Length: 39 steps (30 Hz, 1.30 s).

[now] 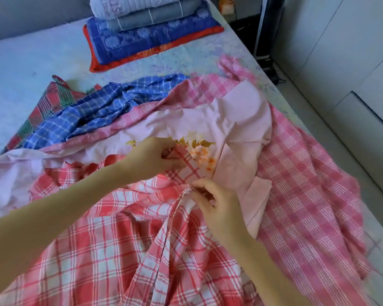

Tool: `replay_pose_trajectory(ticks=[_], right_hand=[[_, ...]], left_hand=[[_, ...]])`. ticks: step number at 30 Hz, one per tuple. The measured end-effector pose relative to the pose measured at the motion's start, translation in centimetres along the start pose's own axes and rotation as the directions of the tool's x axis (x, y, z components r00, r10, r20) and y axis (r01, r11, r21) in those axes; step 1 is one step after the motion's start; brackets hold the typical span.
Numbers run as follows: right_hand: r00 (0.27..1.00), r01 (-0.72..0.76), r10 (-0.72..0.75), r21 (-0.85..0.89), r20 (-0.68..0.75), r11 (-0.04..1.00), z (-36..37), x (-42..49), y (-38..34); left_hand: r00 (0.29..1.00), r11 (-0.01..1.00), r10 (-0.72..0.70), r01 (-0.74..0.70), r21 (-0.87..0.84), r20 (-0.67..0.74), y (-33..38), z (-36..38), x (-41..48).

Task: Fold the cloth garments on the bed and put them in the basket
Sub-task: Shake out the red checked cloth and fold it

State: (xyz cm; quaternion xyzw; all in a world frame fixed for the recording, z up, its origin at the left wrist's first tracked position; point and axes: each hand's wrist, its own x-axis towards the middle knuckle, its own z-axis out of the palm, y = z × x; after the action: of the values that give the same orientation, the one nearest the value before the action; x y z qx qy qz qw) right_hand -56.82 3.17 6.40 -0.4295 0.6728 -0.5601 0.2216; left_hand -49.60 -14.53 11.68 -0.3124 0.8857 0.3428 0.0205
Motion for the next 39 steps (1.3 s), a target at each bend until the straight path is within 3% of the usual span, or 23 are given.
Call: replay_pose_trajectory(ticks=[3, 7, 13, 22, 24, 26, 28, 34, 39], right_hand=[[0.988, 0.154, -0.154, 0.005, 0.031, 0.988, 0.0, -1.5, -5.3], [0.994, 0.102, -0.1, 0.04, -0.046, 0.994, -1.2, -1.4, -9.0], [0.983, 0.123, -0.128, -0.045, -0.135, 0.991, -0.6, -2.7, -12.9], [0.994, -0.082, 0.08, -0.016, -0.071, 0.997, -0.2, -3.7, -16.3], [0.992, -0.122, 0.122, 0.003, -0.04, 0.993, -0.2, -3.9, -16.9], [0.99, -0.143, 0.144, 0.014, -0.008, 0.99, -0.2, -4.1, -17.8], [0.991, -0.128, 0.127, 0.02, 0.04, 0.992, -0.3, -4.5, -18.8], [0.972, -0.148, 0.137, 0.049, 0.189, 0.988, -1.7, -7.7, -18.2], [0.965, -0.223, 0.25, -0.244, 0.085, 0.944, -3.0, -11.8, -14.0]], left_hand=[[0.995, 0.998, -0.003, 0.009, -0.055, 0.097, 2.9, -2.1, -3.3], [0.978, 0.998, 0.012, 0.001, -0.064, 0.208, 5.3, -4.7, -8.0], [0.962, 0.954, -0.01, 0.091, -0.286, 0.274, 7.0, -6.1, -12.9], [0.995, 0.818, -0.033, 0.082, -0.569, 0.095, 7.0, -6.2, -17.0], [0.996, 0.877, 0.013, 0.03, -0.479, 0.087, 7.0, -6.7, -17.9], [0.995, 0.981, 0.088, -0.078, -0.178, 0.048, 7.1, -7.0, -19.0], [0.989, 0.99, 0.14, -0.14, 0.004, -0.051, 7.5, -7.2, -20.0], [0.984, 0.977, 0.129, -0.147, -0.156, -0.122, 7.9, -8.6, -23.8], [0.977, 0.924, 0.158, -0.198, -0.327, -0.145, 9.5, -9.5, -29.0]])
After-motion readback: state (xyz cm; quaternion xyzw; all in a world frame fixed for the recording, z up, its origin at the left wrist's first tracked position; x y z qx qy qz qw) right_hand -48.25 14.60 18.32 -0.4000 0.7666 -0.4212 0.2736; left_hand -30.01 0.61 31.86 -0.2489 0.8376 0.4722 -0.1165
